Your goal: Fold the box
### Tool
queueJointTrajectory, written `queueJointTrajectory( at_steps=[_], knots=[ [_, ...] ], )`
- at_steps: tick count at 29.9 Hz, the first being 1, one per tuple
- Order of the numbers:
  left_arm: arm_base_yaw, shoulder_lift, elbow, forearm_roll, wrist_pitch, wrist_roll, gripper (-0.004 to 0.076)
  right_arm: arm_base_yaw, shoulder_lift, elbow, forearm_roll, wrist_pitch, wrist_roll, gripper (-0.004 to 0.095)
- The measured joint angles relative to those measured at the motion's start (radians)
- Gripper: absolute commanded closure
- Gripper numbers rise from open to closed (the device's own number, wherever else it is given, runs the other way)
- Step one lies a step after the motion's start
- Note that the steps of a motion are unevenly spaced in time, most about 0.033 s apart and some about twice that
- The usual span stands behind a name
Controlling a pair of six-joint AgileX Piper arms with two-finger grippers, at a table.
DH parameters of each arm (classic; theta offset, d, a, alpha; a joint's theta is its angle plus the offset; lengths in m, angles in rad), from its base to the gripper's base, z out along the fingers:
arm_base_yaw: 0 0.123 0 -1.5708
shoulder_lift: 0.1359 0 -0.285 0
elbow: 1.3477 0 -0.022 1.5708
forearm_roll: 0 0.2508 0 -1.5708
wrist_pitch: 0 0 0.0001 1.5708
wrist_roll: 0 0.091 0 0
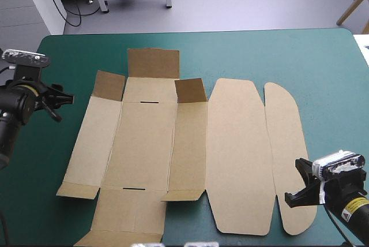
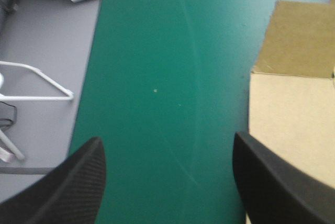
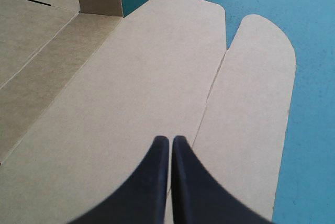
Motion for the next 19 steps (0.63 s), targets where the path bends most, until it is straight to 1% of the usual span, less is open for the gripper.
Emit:
queueJointTrajectory(
  at_steps=[2,5,7,9,12,15,19],
  knots=[
    [0.042,0.055,-0.023,-0.126,0.010,0.067,0.0231,0.000,0.000,0.001,0.000,0.001,-0.006,0.0908],
    [0.153,0.137,-0.037,-0.407,0.052,0.239,0.0231,0.000,0.000,0.003,-0.001,0.001,-0.009,0.0908],
    [0.254,0.196,-0.037,-0.564,0.114,0.335,0.0231,0.000,0.000,0.004,-0.001,0.002,-0.011,0.0908],
    [0.341,0.250,-0.037,-0.656,0.174,0.394,0.0231,0.000,0.000,0.004,-0.001,0.002,-0.011,0.0908],
    [0.443,0.302,-0.037,-0.718,0.267,0.454,0.0231,0.000,0.000,0.004,-0.001,0.002,-0.011,0.0908],
    [0.482,0.339,-0.037,-0.730,0.356,0.501,0.0231,0.000,0.000,0.004,-0.001,0.002,-0.011,0.0908],
    [0.487,0.368,-0.012,-0.742,0.372,0.533,0.0231,0.000,0.000,0.004,-0.001,0.004,-0.011,0.0908]
  ],
)
